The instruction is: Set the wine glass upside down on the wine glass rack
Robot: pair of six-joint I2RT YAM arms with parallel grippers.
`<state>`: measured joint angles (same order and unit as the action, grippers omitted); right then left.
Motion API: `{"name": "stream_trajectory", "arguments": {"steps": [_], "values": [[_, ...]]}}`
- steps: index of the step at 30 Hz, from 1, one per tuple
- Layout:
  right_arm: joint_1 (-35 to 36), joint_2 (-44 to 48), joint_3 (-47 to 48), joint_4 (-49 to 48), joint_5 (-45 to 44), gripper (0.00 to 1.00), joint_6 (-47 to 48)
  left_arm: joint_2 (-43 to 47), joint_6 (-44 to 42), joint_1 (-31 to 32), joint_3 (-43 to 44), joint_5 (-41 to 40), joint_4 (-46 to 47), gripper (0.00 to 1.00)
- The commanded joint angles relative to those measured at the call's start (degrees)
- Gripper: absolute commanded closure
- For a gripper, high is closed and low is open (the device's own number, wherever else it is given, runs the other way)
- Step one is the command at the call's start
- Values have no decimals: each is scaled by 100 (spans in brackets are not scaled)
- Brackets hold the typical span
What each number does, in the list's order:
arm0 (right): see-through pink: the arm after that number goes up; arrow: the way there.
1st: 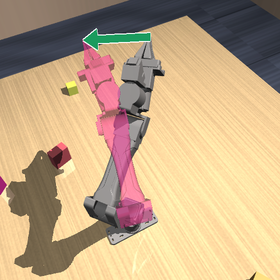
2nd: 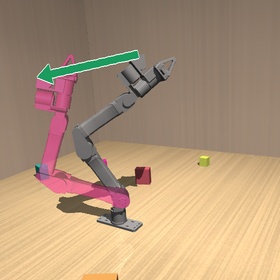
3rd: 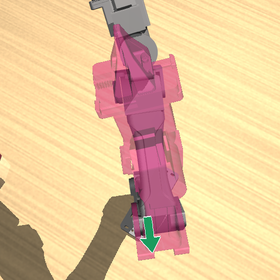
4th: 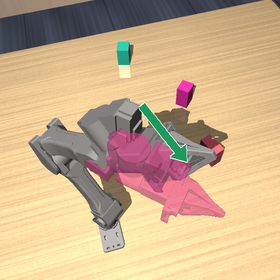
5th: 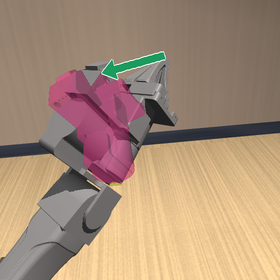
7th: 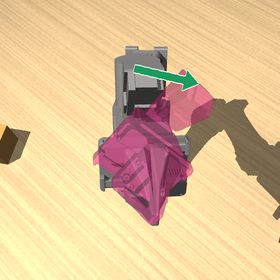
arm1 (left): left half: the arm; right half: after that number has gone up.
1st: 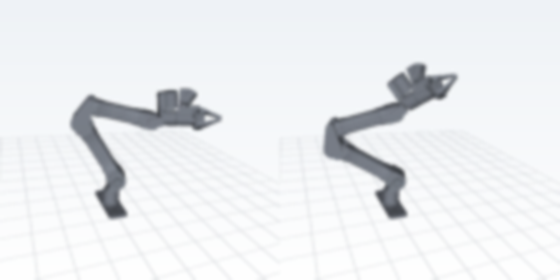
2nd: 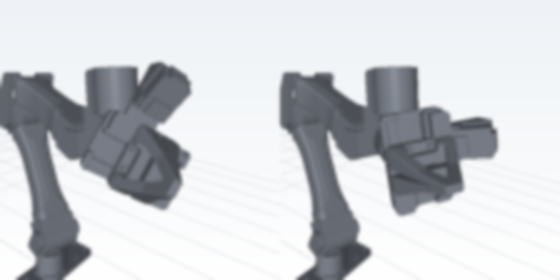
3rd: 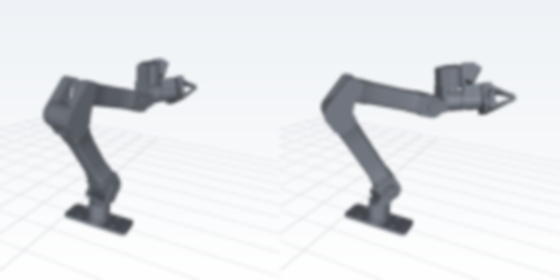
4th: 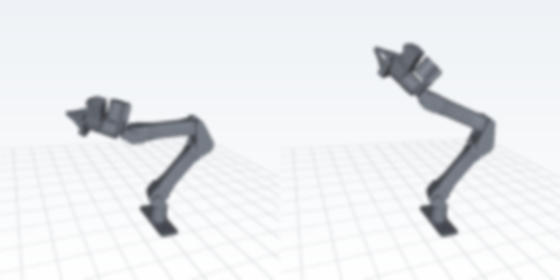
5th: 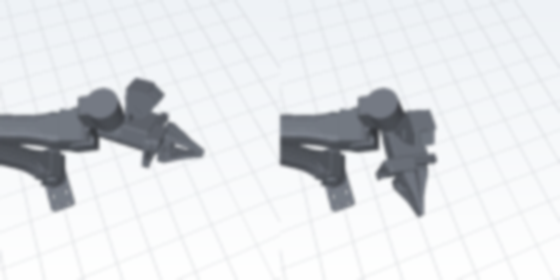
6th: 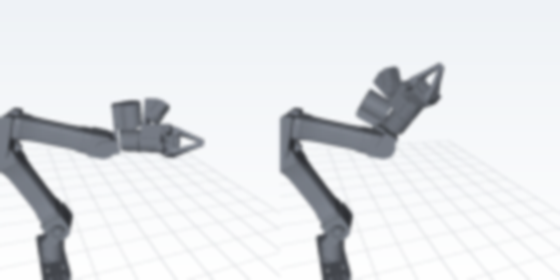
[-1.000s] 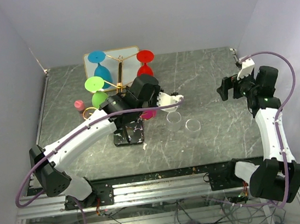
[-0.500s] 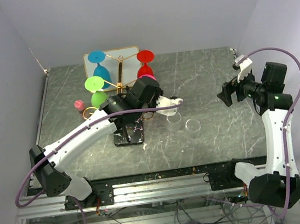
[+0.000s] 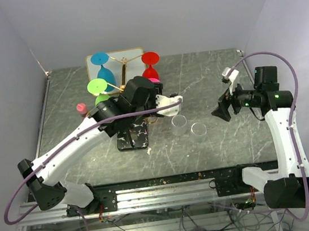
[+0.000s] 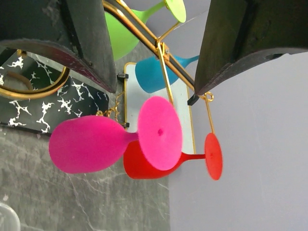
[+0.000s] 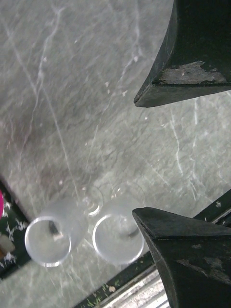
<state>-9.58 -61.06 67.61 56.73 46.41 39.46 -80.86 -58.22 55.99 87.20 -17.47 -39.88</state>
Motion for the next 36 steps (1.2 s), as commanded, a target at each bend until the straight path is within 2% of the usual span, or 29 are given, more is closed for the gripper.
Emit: {"name": "stream_trajectory", "arguments": {"steps": [1,5,8,23,32,36], "values": [[830,7,171,-84,-485,16,-336,325,596,-267,308,511,132,19],[1366,-163,248,-55,-916,21,-505,597,916,-628,202,791,260,3],[1640,-310,304,48,-1212,25,-530,839,1104,-935,116,877,394,0],[3205,-737,199,244,-2695,39,-936,1854,1276,-1970,-523,740,754,1],[3504,-955,111,291,-3103,59,-859,1927,1373,-2211,-458,900,598,0],[3605,-993,-14,306,-3171,63,-826,1945,1419,-2342,-504,967,640,0]]}}
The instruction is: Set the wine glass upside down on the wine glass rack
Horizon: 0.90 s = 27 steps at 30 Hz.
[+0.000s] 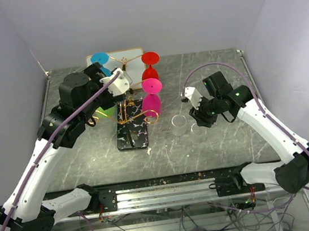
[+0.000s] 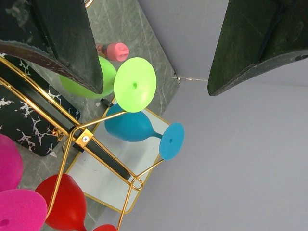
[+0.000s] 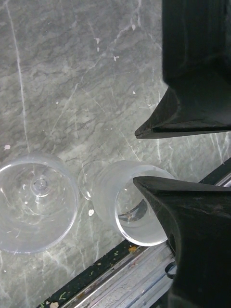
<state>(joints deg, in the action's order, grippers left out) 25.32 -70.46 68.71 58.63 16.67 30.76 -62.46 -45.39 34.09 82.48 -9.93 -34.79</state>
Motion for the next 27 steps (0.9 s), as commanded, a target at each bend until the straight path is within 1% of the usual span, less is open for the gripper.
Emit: {"name": "stream_trajectory", "arguments": {"steps": [1,4,7,9,14,19,22,24,27], "values": [[135,-65,-150,114,-194,64,44,112,164,-195,-49,227,152,0],[198,-90,-199,96,-233,67,59,131,241,-321,-97,276,188,0],[209,-91,-206,78,-317,73,129,154,314,-427,-145,277,212,0],[210,-91,-159,90,-394,79,193,185,356,-493,-189,260,238,0],[210,131,-77,-54,-850,100,349,225,455,-564,-184,431,86,1],[148,542,-109,-339,-1762,100,563,218,1048,-730,-119,898,-17,1],[-64,738,138,-459,-2239,100,759,257,1387,-899,-186,1267,130,1],[-358,799,392,-567,-2391,100,902,276,1687,-1016,-169,1431,230,1],[-1009,758,883,-830,-2348,100,1034,302,2099,-1163,-105,1748,311,1]]}}
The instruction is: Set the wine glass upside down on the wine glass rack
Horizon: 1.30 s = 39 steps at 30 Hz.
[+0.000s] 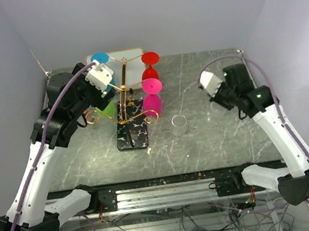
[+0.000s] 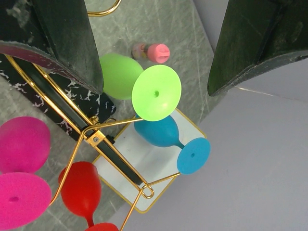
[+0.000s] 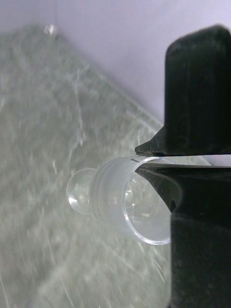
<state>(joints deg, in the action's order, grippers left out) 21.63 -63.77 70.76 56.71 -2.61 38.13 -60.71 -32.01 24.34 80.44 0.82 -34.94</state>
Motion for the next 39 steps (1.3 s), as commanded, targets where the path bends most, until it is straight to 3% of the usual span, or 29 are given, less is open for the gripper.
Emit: {"name": "stream_trajectory", "arguments": {"steps": [1,7,12,19,29,39], "values": [[-757,20,812,-761,-428,100,273,149,958,-260,111,717,372,1],[-821,-384,1877,-1325,-364,100,-332,218,1566,-413,120,1250,305,1],[-817,-573,2732,-1692,533,100,-1026,120,2326,-412,204,1552,384,5],[-691,-193,2187,-3267,2369,100,-2017,0,3831,-414,-192,2677,1181,10],[66,-668,2660,-3695,2875,100,-2917,-532,4982,-412,-237,3312,2263,13],[130,-823,2768,-3756,3440,100,-3315,-961,5604,-412,-86,3004,2633,18]]}}
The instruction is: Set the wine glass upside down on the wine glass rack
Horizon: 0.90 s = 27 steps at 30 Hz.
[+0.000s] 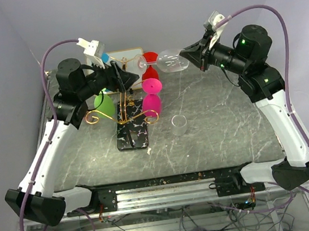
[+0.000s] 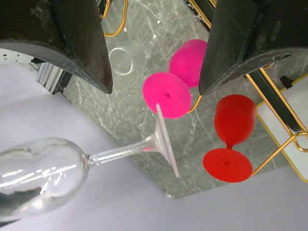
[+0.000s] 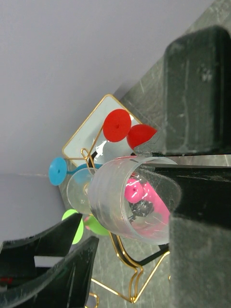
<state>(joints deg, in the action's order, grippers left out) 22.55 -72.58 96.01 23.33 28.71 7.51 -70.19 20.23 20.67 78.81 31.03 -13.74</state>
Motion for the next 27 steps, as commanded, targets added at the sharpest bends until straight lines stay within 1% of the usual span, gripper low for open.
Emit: {"name": "stream_trajectory", "arguments": {"steps": [1,4,11,19,27], "values": [[39,64,236,-420,374,100,-268,-76,421,-45,105,27,500,18],[42,97,199,-418,532,100,-293,-187,482,-45,189,81,522,24],[35,143,132,-417,531,100,-250,-325,589,-45,210,235,603,43],[45,167,53,-446,617,100,-263,-402,607,-45,239,365,666,59],[42,210,-9,-462,689,100,-275,-458,654,-36,216,412,737,69]]}}
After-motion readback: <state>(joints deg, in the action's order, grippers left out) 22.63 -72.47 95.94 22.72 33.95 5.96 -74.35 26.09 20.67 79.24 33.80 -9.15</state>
